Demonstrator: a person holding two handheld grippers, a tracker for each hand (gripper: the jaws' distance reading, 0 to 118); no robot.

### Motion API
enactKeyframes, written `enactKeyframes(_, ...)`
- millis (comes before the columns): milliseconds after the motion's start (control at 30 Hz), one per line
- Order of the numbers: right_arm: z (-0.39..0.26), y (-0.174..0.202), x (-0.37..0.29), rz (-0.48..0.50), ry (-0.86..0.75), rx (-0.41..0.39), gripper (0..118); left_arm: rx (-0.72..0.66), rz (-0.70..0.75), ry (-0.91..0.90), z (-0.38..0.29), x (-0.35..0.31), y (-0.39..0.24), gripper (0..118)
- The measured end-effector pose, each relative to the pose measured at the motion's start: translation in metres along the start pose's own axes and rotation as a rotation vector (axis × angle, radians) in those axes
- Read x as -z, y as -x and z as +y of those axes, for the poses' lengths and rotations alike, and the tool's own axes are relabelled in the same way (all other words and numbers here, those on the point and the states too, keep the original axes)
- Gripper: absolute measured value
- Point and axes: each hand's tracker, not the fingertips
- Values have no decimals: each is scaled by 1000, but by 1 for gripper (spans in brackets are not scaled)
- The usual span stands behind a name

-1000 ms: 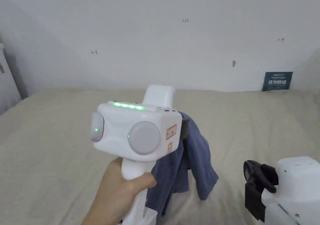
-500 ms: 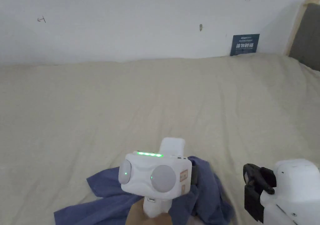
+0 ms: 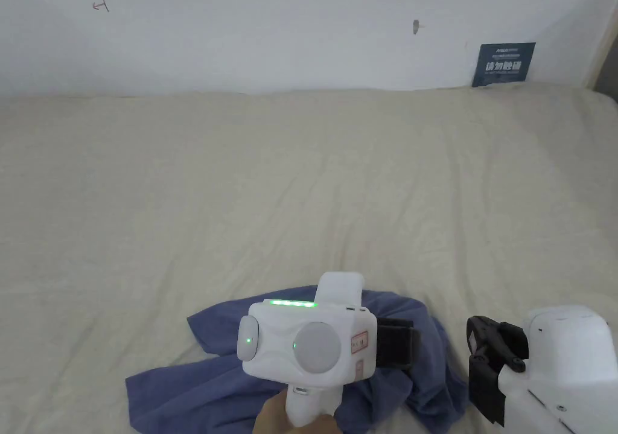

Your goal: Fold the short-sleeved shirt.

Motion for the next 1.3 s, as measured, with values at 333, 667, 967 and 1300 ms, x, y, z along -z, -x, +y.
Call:
enactKeyframes(333, 6, 31, -14, 62, -33, -45, 3, -11, 22, -175, -7, -123, 20, 105)
enactKeyframes(667, 6, 75, -11, 169, -33, -88, 3, -190, 251, -220, -79, -198, 122, 0)
enactKeyframes(967, 7, 113, 5, 183, -5, -202, 3, -323, 374, -112, -113, -179, 187, 0)
enactKeyframes(1300, 13, 151, 31, 272, 66, -170, 3, -161, 462, 36, -73, -111, 226, 83)
